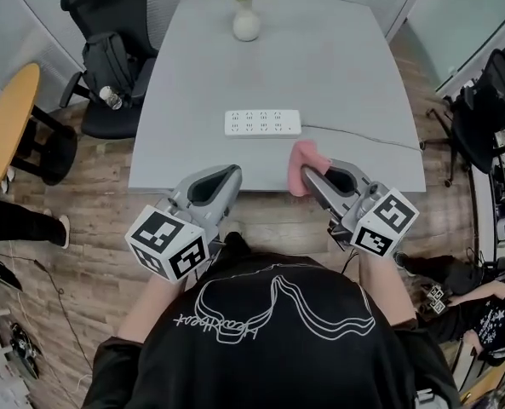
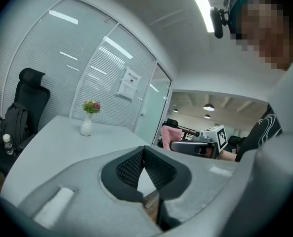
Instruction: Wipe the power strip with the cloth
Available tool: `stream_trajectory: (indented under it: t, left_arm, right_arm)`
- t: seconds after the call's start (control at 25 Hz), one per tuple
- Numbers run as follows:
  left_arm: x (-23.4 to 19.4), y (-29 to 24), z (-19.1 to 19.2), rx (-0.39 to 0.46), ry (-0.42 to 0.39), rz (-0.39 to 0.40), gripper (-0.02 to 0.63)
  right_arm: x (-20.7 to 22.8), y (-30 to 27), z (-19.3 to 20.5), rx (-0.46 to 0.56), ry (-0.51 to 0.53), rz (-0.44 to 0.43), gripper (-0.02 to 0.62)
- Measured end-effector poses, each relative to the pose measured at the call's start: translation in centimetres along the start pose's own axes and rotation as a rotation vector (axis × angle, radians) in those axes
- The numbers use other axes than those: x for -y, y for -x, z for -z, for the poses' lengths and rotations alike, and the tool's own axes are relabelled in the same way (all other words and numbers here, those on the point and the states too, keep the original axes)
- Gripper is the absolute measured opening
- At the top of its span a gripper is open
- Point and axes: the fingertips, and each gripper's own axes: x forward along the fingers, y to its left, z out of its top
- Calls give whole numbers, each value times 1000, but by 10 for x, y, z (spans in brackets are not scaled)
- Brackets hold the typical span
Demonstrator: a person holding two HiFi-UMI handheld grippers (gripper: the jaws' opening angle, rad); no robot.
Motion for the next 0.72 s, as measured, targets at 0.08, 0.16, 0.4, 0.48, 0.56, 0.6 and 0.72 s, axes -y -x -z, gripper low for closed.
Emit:
stream_trajectory:
  t: [0.08, 0.16, 0.4, 0.48, 0.56, 0.6, 0.72]
  left_arm:
    - [1, 3, -8, 11, -6, 1, 12]
    - [4, 6, -13, 15, -12, 7, 12]
    - [25, 16, -19, 35, -41, -10, 12]
    - [33, 21, -18, 44, -44, -12, 12]
    - [44, 25, -12, 53, -54, -13, 12]
    - [49, 27, -10, 56, -59, -13, 12]
    - [58, 32, -6, 61, -73, -13, 12]
  right_arm:
    - [-4, -4, -7, 2, 14, -2, 29]
    - [-8, -5, -13, 5, 25, -11, 29]
    - [-22, 12, -21, 8, 52, -38, 29]
    - [-29, 17, -20, 3, 64, -46, 29]
    - [-37, 27, -16, 6, 72, -52, 29]
    - [-40, 31, -14, 8, 71, -54, 29]
    - [-47, 41, -12, 14, 66, -57, 29]
